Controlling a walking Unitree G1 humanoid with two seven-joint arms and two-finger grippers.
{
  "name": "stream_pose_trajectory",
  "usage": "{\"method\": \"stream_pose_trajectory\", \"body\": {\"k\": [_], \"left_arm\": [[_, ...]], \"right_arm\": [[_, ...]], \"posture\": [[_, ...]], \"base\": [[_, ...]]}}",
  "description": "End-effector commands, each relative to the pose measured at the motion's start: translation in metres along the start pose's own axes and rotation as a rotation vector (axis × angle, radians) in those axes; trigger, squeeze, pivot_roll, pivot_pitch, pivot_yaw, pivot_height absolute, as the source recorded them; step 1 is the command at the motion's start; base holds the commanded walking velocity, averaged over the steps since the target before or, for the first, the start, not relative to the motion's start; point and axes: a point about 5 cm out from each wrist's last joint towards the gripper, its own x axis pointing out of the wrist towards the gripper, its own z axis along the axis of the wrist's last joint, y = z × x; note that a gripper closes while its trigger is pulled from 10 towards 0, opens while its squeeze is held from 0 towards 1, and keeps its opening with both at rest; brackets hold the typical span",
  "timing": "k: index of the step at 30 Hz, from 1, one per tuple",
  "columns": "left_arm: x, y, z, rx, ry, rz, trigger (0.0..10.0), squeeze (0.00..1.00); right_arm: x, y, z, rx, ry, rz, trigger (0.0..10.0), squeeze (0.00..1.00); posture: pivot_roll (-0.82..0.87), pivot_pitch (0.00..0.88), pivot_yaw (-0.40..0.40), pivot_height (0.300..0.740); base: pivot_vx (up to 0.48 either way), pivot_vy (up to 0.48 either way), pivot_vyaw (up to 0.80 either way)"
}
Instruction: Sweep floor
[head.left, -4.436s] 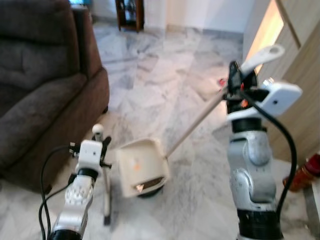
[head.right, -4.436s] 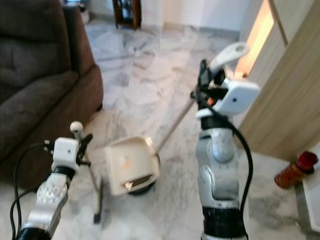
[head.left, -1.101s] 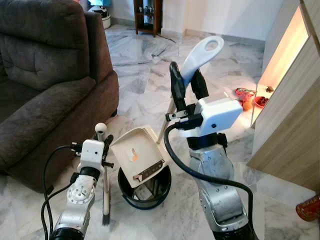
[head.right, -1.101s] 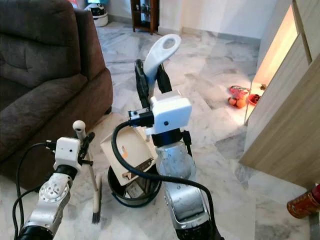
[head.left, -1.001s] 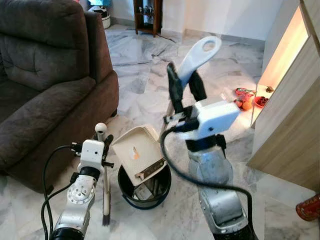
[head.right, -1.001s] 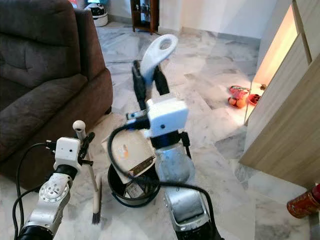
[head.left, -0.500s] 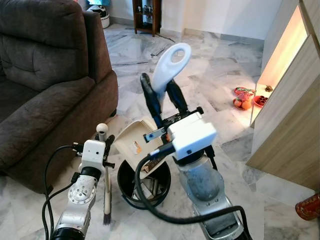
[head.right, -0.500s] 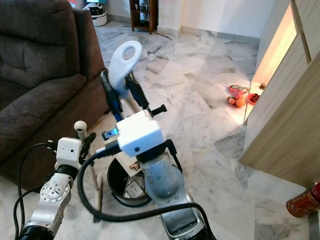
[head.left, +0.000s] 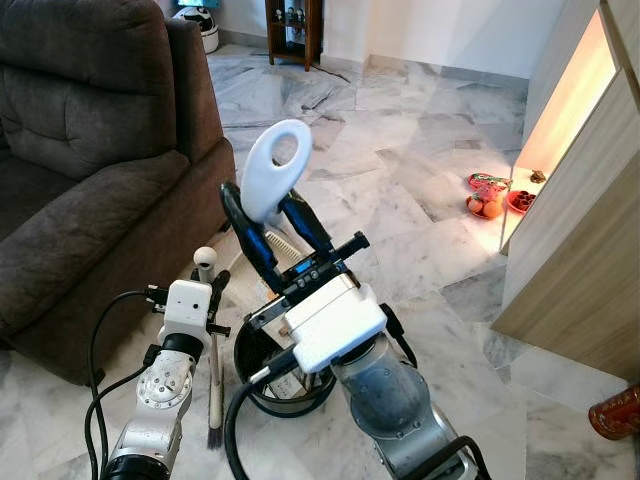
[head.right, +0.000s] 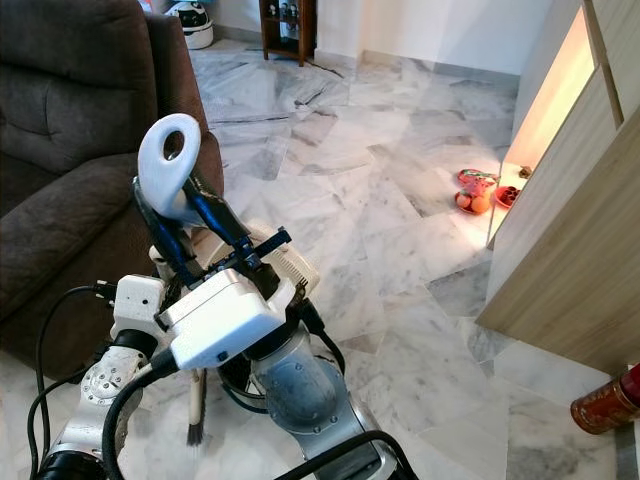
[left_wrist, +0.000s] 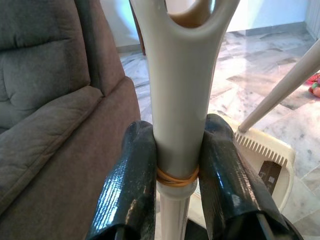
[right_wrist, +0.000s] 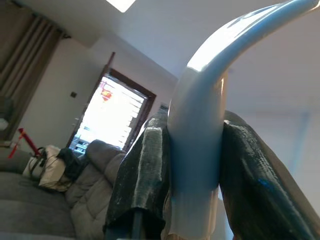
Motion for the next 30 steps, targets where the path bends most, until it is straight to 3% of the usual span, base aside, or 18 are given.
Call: {"method": "stream_pose_trajectory", "body": {"k": [1,19,30], "left_arm": [[0.004,0.003,0.011,0.019,-0.063,-0.002,10.0,0.0],[0.004,0.002,0.011,0.019,-0.061,-0.003,10.0,0.0],[0.004,0.0,0.01,0.014,-0.06,-0.009,10.0,0.0]], "right_arm": [[0.006,-0.001,0.023,-0.075,-0.144,0.034,10.0,0.0],[0.007,-0.008,0.013,-0.046,-0.078,-0.029,10.0,0.0],[0.008,-0.053,-0.018,-0.118,0.071,-0.212,10.0,0.0]], "posture": [[0.01,0.099,0.009,0.74],[0.01,0.098,0.006,0.74],[0.0,0.087,0.005,0.74]], "base": [[0.0,0.0,0.0],[0.0,0.0,0.0],[0.0,0.0,0.0]]}}
